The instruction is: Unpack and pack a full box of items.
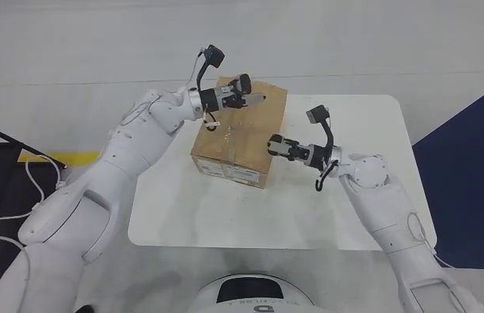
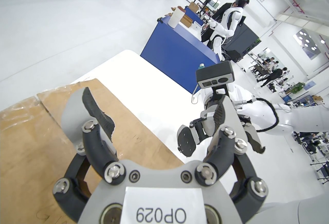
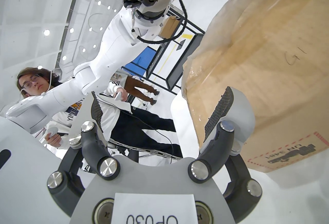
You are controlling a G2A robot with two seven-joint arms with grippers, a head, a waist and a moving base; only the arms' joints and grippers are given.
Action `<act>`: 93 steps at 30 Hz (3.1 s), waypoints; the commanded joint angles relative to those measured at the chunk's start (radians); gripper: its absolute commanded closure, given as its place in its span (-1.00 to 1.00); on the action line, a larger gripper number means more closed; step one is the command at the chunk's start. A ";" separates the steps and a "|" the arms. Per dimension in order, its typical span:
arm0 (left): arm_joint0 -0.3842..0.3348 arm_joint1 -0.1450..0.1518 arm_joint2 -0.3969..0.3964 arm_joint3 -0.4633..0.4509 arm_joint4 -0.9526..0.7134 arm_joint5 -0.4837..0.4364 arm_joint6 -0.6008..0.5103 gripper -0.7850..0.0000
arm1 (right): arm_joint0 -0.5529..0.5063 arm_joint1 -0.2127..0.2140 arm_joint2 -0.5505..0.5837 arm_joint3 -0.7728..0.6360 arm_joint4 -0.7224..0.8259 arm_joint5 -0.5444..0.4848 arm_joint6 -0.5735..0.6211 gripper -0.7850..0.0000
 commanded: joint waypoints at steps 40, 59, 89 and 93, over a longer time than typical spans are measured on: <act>1.003 0.277 -0.789 -1.095 0.401 -0.091 0.173 -1.00 | 0.164 -0.036 -0.014 0.057 0.008 -0.058 -0.294 -1.00; 1.020 0.264 -0.872 -0.991 0.952 -0.033 0.371 -1.00 | 0.164 -0.036 -0.014 0.057 0.008 -0.058 -0.294 -1.00; 0.772 0.196 -0.582 -0.705 1.347 0.273 0.644 -1.00 | 0.164 -0.036 -0.014 0.057 0.008 -0.058 -0.294 -1.00; 0.746 0.188 -0.533 -0.680 1.393 0.279 0.610 -1.00 | 0.164 -0.036 -0.014 0.057 0.008 -0.058 -0.294 -1.00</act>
